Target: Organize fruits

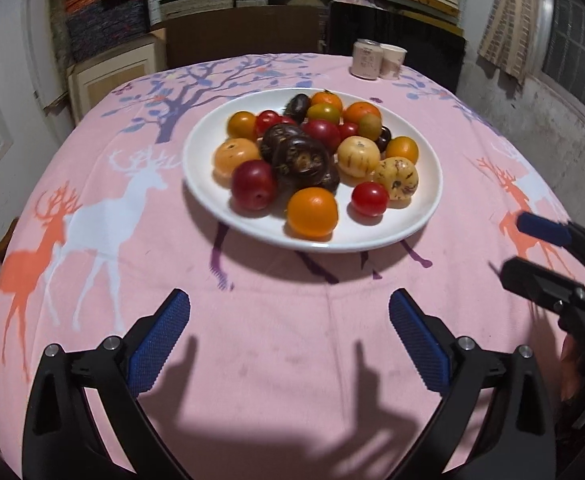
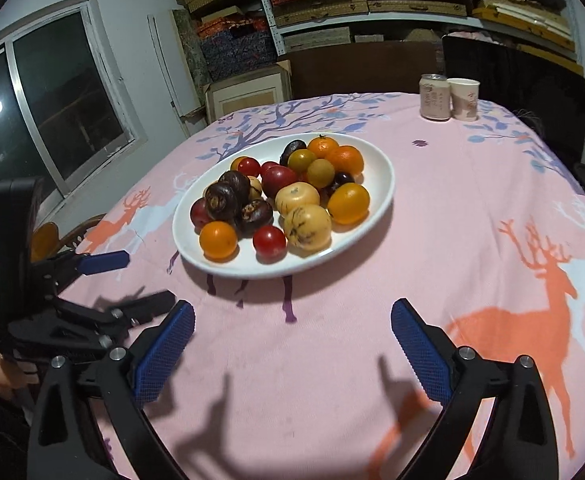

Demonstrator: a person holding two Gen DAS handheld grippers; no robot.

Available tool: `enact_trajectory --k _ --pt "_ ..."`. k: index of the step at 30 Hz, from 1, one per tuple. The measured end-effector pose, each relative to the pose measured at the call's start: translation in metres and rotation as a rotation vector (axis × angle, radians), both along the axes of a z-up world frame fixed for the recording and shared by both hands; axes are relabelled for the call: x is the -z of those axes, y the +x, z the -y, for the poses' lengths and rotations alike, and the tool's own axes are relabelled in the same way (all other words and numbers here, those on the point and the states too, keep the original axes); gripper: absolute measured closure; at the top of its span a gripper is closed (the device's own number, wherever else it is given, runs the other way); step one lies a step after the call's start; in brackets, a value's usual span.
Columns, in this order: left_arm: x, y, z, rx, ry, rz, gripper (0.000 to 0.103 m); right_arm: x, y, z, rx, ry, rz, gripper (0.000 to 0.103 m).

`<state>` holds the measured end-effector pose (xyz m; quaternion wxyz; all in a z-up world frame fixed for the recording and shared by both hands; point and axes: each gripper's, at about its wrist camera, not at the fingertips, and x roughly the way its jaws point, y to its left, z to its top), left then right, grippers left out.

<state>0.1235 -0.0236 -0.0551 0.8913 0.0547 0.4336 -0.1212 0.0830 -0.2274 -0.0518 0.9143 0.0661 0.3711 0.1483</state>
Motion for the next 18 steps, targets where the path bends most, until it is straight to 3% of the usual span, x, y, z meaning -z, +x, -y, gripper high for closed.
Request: enact_trajectory --k 5,11,18 --pt "-0.031 -0.041 -0.01 -0.058 -0.019 0.093 0.005 -0.018 -0.044 0.001 0.054 -0.061 0.062 0.004" --pt "-0.064 -0.094 -0.012 -0.056 -0.051 0.175 0.005 -0.05 -0.099 0.006 0.098 -0.047 0.133 0.004" --pt "-0.087 -0.143 -0.014 -0.098 0.011 0.254 0.005 -0.069 -0.14 0.006 0.113 -0.054 0.185 0.004"
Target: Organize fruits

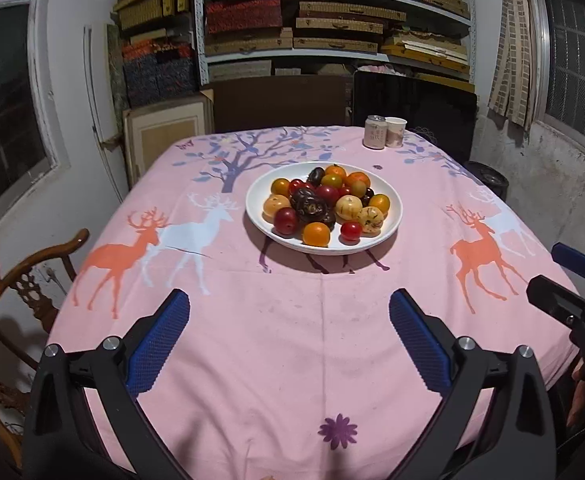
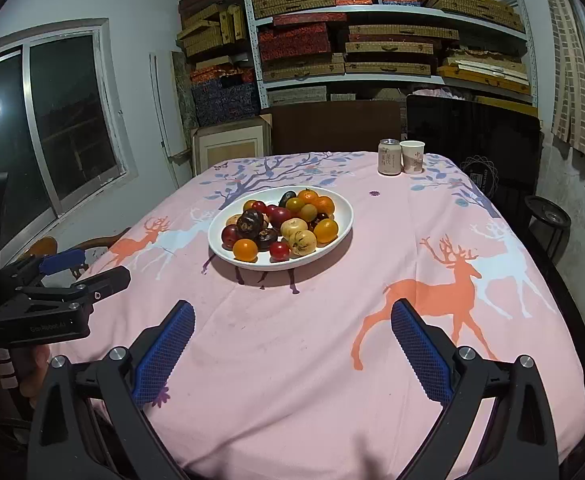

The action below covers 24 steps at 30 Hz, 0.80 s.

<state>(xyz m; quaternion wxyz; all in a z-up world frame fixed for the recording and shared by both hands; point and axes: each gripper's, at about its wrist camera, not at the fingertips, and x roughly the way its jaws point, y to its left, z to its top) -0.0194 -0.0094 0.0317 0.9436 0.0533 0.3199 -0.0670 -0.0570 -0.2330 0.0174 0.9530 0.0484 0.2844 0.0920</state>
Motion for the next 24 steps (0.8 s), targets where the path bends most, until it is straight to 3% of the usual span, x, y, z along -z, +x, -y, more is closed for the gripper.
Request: enact_trajectory --k 20,24 --pt "-0.007 -0.013 0.001 -0.01 0.039 0.025 0.005 -0.005 -0.017 0.004 0.017 0.017 0.002 0.004" --pt "-0.004 -0.01 -0.002 -0.01 0.006 -0.006 0.005 -0.005 -0.017 0.003 0.015 0.018 -0.004 0.004"
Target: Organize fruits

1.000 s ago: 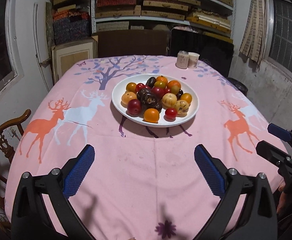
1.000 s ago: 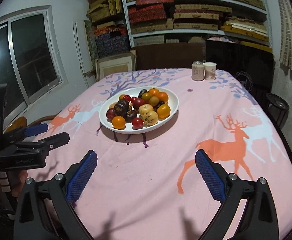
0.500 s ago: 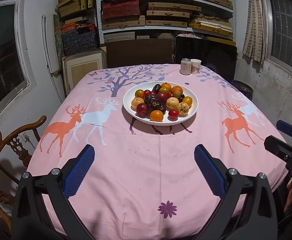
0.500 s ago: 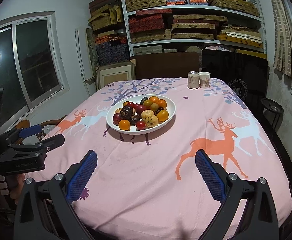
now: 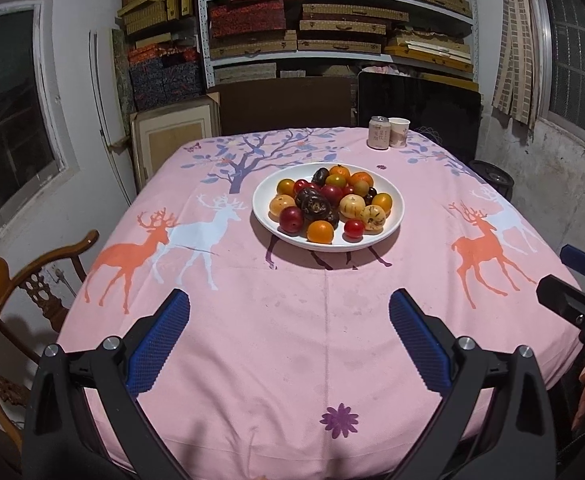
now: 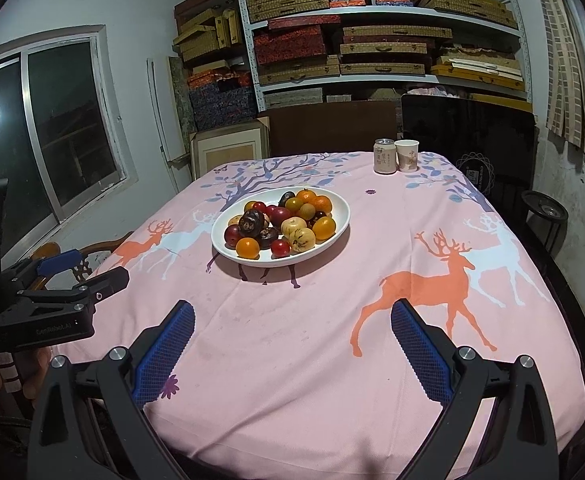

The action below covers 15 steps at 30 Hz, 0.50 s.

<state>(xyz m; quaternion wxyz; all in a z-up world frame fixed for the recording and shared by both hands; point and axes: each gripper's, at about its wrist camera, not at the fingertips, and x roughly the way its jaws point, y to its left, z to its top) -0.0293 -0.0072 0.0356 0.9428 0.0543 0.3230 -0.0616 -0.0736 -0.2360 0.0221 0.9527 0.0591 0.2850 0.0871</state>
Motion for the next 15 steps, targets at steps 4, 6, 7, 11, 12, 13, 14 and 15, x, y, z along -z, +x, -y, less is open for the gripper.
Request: enact_trajectory --k 4,6,7,11,12,13,14,15 --pt "0.002 0.001 0.001 0.006 0.004 -0.005 0.005 0.0 -0.001 -0.002 -0.006 -0.001 -0.005 0.004" --pt "0.002 -0.001 0.004 0.004 0.025 0.016 0.005 0.001 -0.001 -0.001 -0.008 0.001 -0.006 0.004" --pt "0.0 -0.004 0.007 0.004 0.045 0.046 0.005 0.001 -0.001 -0.001 -0.008 0.001 -0.006 0.004" --pt "-0.006 -0.012 0.009 0.046 0.031 0.092 0.005 0.002 -0.001 -0.003 -0.011 0.006 -0.012 0.004" --pt "-0.006 -0.013 0.01 0.046 0.037 0.093 0.005 0.003 -0.001 -0.003 -0.012 0.007 -0.014 0.004" --pt "-0.005 -0.013 0.011 0.042 0.042 0.087 0.005 0.003 -0.001 -0.003 -0.013 0.008 -0.015 0.004" --pt "-0.004 -0.012 0.01 0.041 0.035 0.079 0.005 0.004 -0.001 -0.004 -0.015 0.009 -0.016 0.004" --pt "-0.004 -0.011 0.01 0.044 0.024 0.069 0.005 0.004 -0.001 -0.004 -0.017 0.009 -0.016 0.004"
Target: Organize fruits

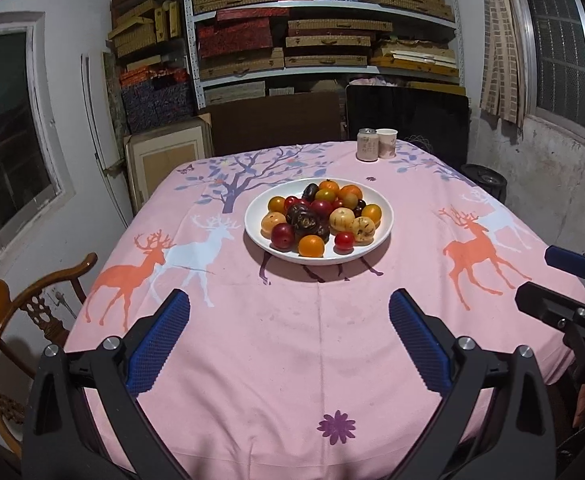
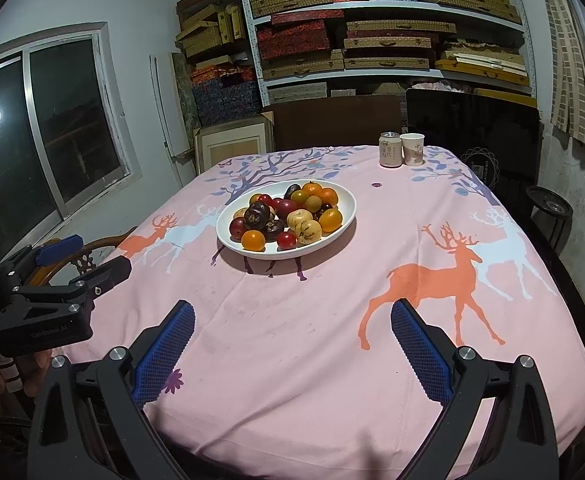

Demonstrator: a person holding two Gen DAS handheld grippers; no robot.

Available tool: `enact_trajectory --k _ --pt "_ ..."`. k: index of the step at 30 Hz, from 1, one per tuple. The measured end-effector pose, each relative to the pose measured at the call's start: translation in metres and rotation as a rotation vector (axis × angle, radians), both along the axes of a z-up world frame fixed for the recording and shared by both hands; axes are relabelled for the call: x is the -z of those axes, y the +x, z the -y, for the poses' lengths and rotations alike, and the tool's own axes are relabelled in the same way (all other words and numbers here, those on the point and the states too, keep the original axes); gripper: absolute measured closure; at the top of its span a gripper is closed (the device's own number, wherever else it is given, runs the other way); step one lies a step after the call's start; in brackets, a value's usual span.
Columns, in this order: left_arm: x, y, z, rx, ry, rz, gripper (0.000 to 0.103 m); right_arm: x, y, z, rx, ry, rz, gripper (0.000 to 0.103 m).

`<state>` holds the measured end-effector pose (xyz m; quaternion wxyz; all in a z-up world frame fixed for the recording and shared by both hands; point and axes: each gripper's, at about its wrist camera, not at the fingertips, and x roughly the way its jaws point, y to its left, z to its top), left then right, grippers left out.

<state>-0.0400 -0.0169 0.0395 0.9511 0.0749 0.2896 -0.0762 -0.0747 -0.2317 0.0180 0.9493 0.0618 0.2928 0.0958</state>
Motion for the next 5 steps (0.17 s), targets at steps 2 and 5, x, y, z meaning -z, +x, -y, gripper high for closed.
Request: enact_trajectory --k 2,5 --pt "0.0 0.0019 -0.002 -0.001 -0.014 -0.014 0.005 0.0004 0.0001 -0.0001 -0.002 0.001 0.0 0.004" --pt "0.0005 0.0029 -0.0026 -0.009 -0.008 -0.014 0.005 0.0004 0.0003 -0.0007 -0.003 0.0 -0.002 0.004"
